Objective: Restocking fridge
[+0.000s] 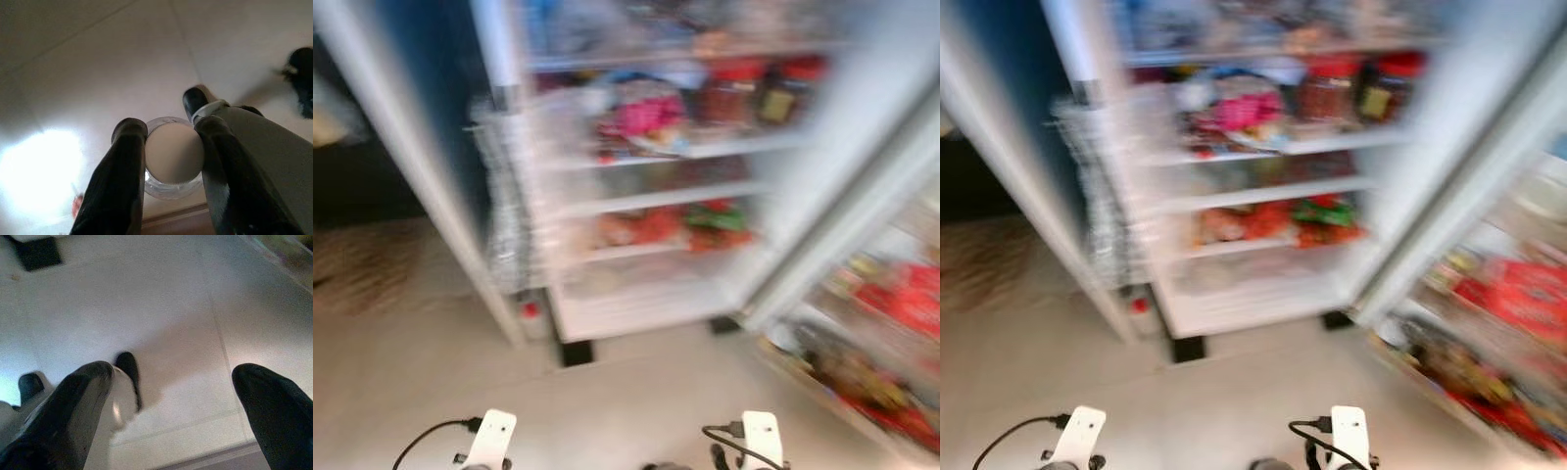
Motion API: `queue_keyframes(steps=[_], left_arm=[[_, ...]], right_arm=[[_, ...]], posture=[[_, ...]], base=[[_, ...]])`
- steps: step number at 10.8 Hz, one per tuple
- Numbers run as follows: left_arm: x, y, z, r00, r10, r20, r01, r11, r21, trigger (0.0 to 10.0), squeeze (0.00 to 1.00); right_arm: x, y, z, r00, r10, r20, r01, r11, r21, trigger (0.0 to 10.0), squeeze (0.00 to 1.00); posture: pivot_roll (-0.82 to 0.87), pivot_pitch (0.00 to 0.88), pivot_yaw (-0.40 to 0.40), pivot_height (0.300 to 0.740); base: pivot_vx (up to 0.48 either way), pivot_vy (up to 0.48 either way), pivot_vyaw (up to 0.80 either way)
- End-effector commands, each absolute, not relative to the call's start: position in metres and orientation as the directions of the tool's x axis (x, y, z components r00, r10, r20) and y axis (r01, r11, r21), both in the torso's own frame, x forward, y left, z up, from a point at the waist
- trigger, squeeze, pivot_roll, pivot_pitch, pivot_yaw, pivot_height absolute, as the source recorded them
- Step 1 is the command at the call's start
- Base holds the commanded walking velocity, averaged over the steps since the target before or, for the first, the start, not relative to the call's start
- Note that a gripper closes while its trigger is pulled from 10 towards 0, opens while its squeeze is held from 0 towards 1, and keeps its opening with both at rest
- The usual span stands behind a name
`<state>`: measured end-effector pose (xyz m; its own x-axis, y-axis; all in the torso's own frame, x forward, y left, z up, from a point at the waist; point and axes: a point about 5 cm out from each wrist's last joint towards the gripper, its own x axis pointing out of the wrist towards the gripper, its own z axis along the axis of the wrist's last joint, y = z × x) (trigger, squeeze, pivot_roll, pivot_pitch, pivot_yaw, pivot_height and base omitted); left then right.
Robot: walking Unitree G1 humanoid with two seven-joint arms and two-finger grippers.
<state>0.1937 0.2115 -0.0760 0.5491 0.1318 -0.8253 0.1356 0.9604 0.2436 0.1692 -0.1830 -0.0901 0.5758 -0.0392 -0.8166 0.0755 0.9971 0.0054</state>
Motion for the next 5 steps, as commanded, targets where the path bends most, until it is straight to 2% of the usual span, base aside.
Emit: queue_keyframes(steps=[1, 5], left_arm=[[0.1835, 0.213, -0.081, 0.514, 0.138, -0.846, 0.149, 0.957, 0.247, 10.0, 0.0], [0.1837, 0.2126, -0.081, 0.516, 0.139, -0.845, 0.145, 0.959, 0.246, 10.0, 0.0]], right_arm=[[0.1612, -0.183, -0.0937, 0.551, -0.039, -0.833, 0.085, 0.996, 0.009, 10.0, 0.0], [0.1614, -0.1836, -0.0936, 0.552, -0.042, -0.833, 0.086, 0.996, 0.007, 10.0, 0.0]], posture=[[-0.15, 0.193, -0.044, 0.74], [-0.15, 0.193, -0.045, 0.74]], base=[[0.0, -0.27, 0.0], [0.0, -0.272, 0.0]])
